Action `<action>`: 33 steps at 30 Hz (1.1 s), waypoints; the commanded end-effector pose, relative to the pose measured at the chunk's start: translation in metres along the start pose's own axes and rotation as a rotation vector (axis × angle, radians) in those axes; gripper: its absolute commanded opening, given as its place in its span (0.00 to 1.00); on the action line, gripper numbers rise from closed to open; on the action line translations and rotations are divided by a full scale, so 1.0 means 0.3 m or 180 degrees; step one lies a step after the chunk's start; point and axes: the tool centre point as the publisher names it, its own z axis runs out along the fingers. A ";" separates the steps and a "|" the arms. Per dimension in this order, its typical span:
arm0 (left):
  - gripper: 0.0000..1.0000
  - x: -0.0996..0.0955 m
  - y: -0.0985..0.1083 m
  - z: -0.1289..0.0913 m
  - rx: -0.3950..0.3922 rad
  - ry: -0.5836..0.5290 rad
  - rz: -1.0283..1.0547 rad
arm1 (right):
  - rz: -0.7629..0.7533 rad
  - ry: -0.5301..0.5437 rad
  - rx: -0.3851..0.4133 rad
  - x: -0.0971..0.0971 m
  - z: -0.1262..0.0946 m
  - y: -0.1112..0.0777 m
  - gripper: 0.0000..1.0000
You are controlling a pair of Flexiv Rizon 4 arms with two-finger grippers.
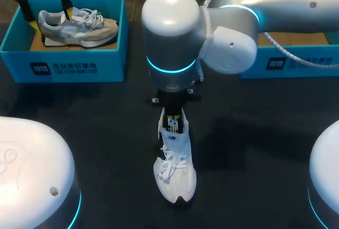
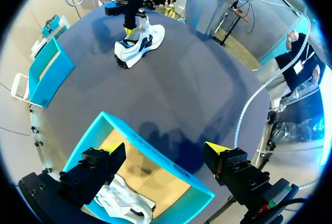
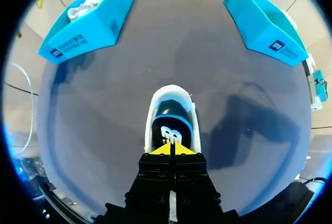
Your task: Take the shoe out of the shoebox, open the shoe tongue, remove and reinsert the insole, then place the shoe into the shoebox
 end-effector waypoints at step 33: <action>1.00 0.000 0.000 -0.002 -0.0006 0.0008 0.0000 | 0.0275 -0.0809 0.0242 -0.027 0.176 -0.004 0.00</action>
